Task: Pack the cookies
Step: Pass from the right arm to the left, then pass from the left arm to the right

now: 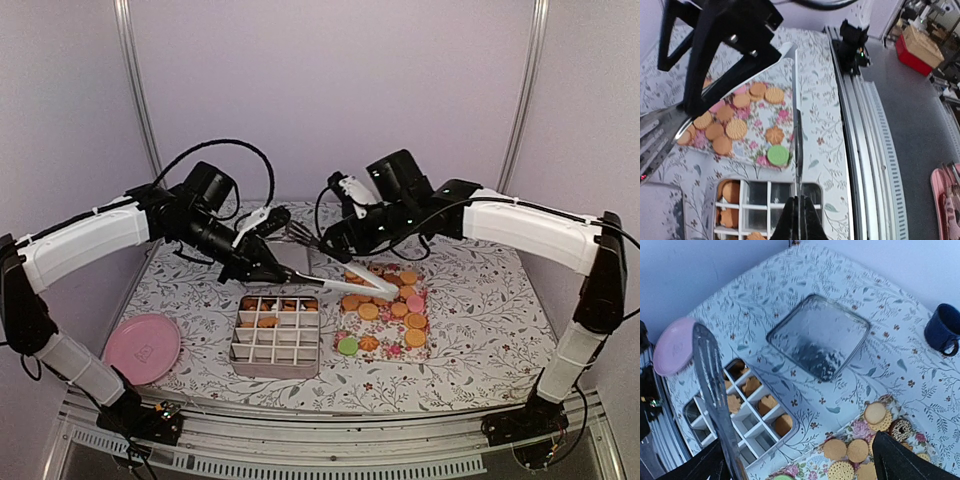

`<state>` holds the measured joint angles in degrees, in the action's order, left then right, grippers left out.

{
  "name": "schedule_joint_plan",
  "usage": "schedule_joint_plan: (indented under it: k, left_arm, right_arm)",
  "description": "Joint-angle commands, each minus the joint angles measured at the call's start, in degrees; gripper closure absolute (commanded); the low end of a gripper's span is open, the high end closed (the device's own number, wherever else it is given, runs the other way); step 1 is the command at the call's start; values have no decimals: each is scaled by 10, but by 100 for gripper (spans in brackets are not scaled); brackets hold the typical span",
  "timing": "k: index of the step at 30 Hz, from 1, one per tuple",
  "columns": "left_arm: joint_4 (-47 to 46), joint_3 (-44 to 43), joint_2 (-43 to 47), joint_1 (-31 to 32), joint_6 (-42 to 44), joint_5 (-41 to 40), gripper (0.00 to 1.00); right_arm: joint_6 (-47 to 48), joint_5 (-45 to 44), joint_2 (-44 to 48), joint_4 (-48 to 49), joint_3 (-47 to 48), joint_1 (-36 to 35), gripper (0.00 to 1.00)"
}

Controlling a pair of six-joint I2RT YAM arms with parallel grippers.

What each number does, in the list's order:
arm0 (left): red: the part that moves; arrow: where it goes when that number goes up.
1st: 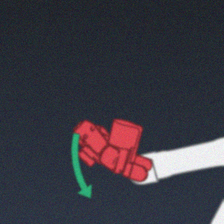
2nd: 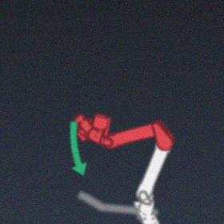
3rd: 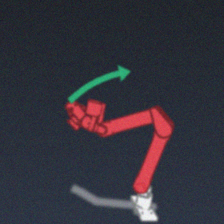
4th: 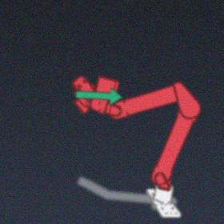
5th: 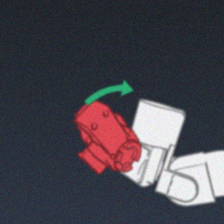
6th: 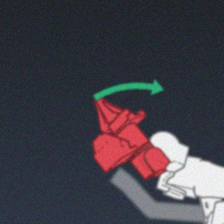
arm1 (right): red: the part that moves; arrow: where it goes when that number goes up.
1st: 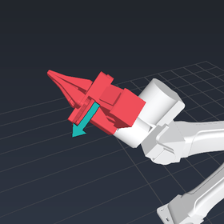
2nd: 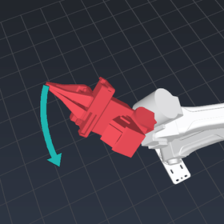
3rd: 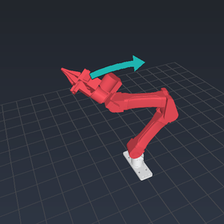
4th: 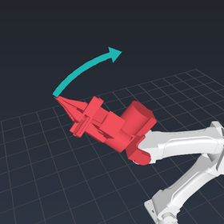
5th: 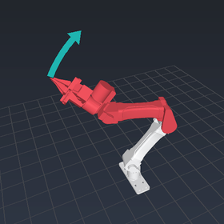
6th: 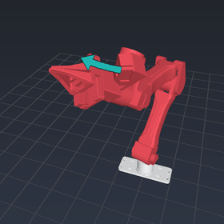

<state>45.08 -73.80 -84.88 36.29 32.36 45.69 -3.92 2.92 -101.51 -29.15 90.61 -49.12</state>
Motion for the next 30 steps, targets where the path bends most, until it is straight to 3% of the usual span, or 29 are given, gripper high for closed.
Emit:
schedule_joint_plan:
  k: [1, 3, 6, 16, 19, 30]
  left_arm:
    - [-125, 10, 37, -45, -171, 101, 100]
    - [-185, 21, 43, -70, -252, 132, 100]
    - [-268, 40, 46, -96, -355, 170, 100]
    - [-594, 140, 54, -121, -684, 261, 100]
    - [-631, 151, 57, -124, -706, 265, 100]
    - [-633, 160, 55, -146, -704, 235, 100]
  right_arm:
    - [-105, 39, 196, 253, -140, 80, 1]
    - [-151, 77, 281, 371, -259, 103, 1]
    - [-205, 91, 342, 490, -358, 114, 1]
    - [-278, 176, 304, 672, -445, 112, 1]
    - [-304, 169, 277, 727, -454, 104, 1]
    - [-349, 126, 138, 799, -375, 29, 4]
